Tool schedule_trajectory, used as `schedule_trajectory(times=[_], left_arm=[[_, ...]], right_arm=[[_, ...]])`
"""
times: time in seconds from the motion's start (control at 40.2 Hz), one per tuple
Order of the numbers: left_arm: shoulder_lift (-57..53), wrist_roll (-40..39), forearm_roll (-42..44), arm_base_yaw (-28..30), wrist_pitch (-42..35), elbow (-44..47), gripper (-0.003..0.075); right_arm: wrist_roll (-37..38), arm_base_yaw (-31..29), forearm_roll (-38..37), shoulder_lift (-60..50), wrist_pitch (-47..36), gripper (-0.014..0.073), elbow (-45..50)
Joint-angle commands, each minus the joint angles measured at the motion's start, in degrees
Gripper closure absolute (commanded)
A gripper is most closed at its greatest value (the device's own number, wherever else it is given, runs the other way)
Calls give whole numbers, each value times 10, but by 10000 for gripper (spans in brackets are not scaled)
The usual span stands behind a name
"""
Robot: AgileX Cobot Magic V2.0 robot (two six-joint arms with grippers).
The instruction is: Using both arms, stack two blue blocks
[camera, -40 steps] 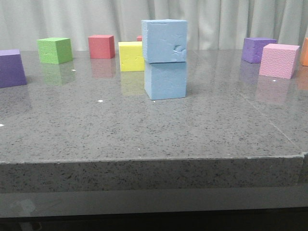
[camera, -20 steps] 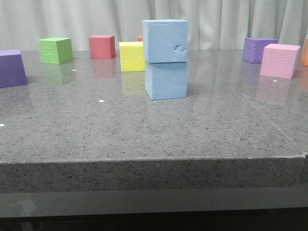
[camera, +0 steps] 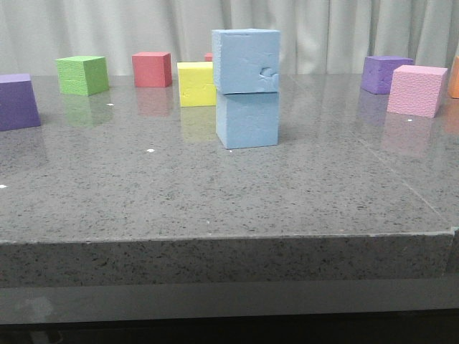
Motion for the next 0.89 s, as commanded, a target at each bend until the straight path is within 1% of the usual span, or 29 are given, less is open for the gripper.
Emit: schedule_trajectory(times=[0.0, 0.199, 0.298, 0.398, 0.522, 0.621, 0.696, 0.721, 0.746, 0.77, 0.87], left_arm=[[-22, -5, -9, 22, -93, 20, 739], [-120, -5, -4, 148, -276, 158, 739], [-177, -5, -4, 212, -341, 236, 739], [-229, -5, -4, 261, -360, 298, 739], [-271, -5, -4, 299, -360, 358, 739], [-286, -5, -5, 307, -369, 398, 739], [-297, -5, -5, 307, -397, 427, 739], [-303, -5, -5, 307, -401, 429, 739], [-308, -5, -5, 307, -381, 427, 739], [-314, -5, -5, 307, -378, 427, 739], [-312, -5, -5, 307, -388, 428, 739]], right_arm=[[-5, -3, -4, -2, -37, 660, -12], [-5, -3, -4, -2, -36, 660, -12], [-5, -3, -4, -2, -36, 660, -12], [-5, -3, -4, -2, -36, 660, -12], [-5, -3, -4, -2, -36, 660, -12], [-5, -3, -4, -2, -36, 660, -12], [-5, -3, -4, -2, -36, 660, -12], [-5, -3, -4, -2, -36, 660, -12], [-5, -3, -4, -2, -36, 660, -12], [-5, -3, -4, -2, -36, 660, -12], [-5, -3, -4, -2, -35, 660, -12]])
